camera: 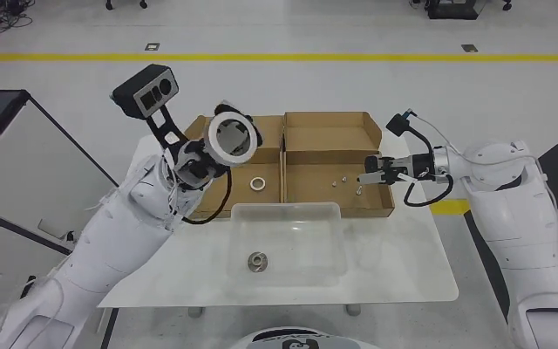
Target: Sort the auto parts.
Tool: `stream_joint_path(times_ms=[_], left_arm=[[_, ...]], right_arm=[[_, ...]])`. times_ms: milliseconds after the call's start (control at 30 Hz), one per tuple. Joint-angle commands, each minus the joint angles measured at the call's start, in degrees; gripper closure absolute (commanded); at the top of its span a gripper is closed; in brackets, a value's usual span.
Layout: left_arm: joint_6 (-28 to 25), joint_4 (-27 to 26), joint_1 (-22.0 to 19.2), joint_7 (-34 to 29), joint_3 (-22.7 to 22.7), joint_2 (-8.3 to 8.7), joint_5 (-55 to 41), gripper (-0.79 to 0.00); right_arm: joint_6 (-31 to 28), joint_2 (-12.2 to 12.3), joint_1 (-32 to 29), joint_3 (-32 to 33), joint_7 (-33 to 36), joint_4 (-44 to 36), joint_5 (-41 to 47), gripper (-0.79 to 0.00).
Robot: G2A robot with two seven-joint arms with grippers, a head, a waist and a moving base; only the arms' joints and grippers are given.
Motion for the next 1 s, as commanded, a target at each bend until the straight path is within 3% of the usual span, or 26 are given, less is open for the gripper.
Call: stream_joint_path(times_ms=[0, 300, 433, 800, 967], left_arm=[[0.0, -1.5, 0.5, 1.9, -0.5, -0.56, -3.2, 0.0], [0.0, -4.0, 2.8, 1.6, -2.6, -3.24, -10.9, 0.0], [0.0, -2.7, 3.2, -2.5, -4.1, -4.27, -10.9, 0.0], [0.0, 2.8, 3.6, -17.5, -7.1, -4.63, -2.1, 0.0], [0.0, 1.7, 4.3, -15.7, -7.4, -5.16, -5.8, 0.0]], right_arm=[[0.0, 0.0, 0.0, 0.0, 0.0, 0.0, 0.0, -0.785], [0.0, 0.0, 0.0, 0.0, 0.0, 0.0, 0.0, -0.785], [0.0, 0.0, 0.0, 0.0, 0.0, 0.0, 0.0, -0.785], [0.0, 0.0, 0.0, 0.0, 0.0, 0.0, 0.0, -0.785], [0.0, 0.0, 0.0, 0.0, 0.0, 0.0, 0.0, -0.785]])
